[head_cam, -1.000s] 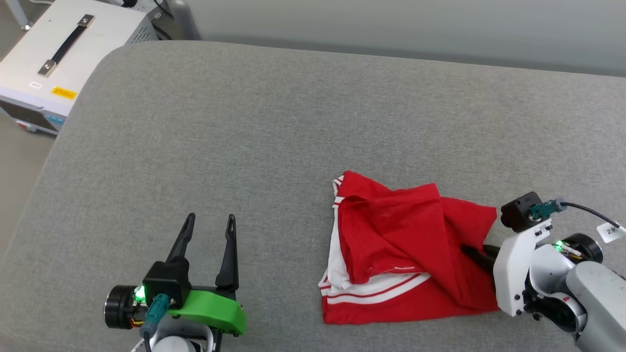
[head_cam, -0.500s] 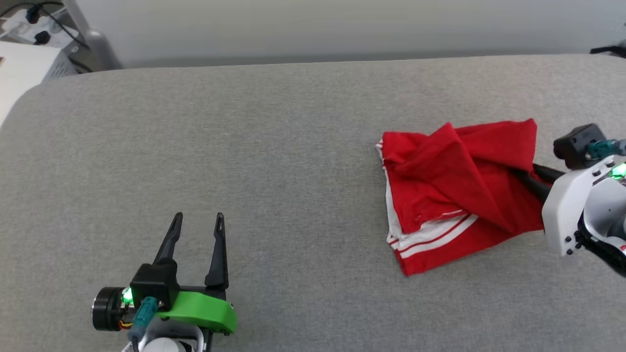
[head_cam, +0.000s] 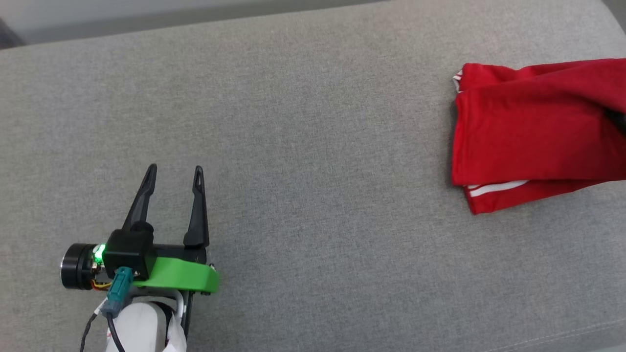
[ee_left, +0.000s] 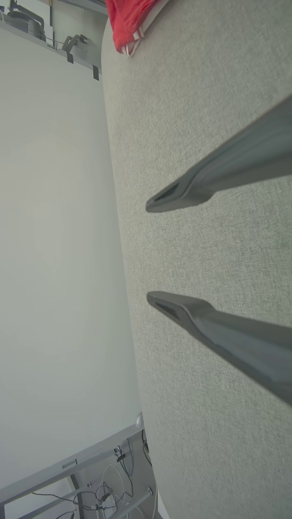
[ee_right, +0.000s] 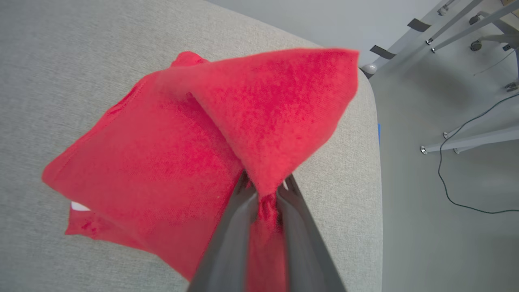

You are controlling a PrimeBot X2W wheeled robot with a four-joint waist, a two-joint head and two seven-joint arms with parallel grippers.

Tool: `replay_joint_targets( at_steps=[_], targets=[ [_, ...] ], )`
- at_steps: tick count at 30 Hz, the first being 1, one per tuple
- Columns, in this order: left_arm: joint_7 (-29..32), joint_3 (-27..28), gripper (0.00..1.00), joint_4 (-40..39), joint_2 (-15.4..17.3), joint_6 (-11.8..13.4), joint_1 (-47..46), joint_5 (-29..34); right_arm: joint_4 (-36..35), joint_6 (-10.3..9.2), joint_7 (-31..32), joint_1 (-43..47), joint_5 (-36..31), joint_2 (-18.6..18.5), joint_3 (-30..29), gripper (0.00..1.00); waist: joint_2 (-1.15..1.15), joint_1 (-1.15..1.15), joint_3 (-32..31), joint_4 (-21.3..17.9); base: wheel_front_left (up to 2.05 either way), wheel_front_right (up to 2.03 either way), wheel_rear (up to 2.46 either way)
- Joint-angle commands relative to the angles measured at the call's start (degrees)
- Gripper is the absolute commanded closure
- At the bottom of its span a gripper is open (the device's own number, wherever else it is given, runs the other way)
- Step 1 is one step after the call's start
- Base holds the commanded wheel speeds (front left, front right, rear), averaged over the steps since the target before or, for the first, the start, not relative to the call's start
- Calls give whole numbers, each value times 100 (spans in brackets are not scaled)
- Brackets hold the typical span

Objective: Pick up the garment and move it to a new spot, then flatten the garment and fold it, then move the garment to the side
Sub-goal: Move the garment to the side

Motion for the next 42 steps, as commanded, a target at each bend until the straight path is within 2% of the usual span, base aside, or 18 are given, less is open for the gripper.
replay_joint_targets(
  at_steps=[1,5,15,21,25,26,27,28,33,42],
  targets=[
    [-34,27,0,-51,59,-48,-156,46,138,-6,41,-130,-4,-44,-76,100,0,0,560,-168,0,0,0],
    [-34,-9,0,-133,98,-92,-343,77,700,-6,86,-363,-36,-262,-212,100,0,0,862,-60,0,0,0],
    [-34,-100,0,-311,116,-110,-613,138,2087,-6,39,-1037,-347,-463,-807,100,0,0,1428,231,0,0,0],
    [-34,-94,0,-407,147,-100,-687,140,2788,-6,-132,-1486,-585,-397,-1142,100,0,0,1571,303,0,0,0],
    [-34,-80,0,-406,156,-89,-708,127,3097,-6,-272,-1625,-659,-224,-1255,100,0,0,1526,309,0,0,0],
    [-34,-80,0,-395,153,-86,-701,123,3175,-6,-344,-1651,-710,-184,-1281,58,0,0,1492,310,0,0,0],
    [-34,-81,0,-382,151,-84,-694,120,3239,-6,-397,-1667,-748,-149,-1302,3,0,0,1458,311,0,0,0],
    [-34,-82,0,-367,147,-80,-684,116,3318,-6,-471,-1685,-791,-111,-1336,0,0,0,1413,313,0,0,0],
    [-34,-96,0,-324,118,-58,-590,98,3583,-6,-1013,-1739,-1061,4,-1530,0,0,0,1102,355,0,0,0],
    [-34,-48,0,-215,38,17,-118,-4,3254,-6,-2820,-1595,-1676,381,-1887,0,0,0,315,560,0,0,0]
  ],
)
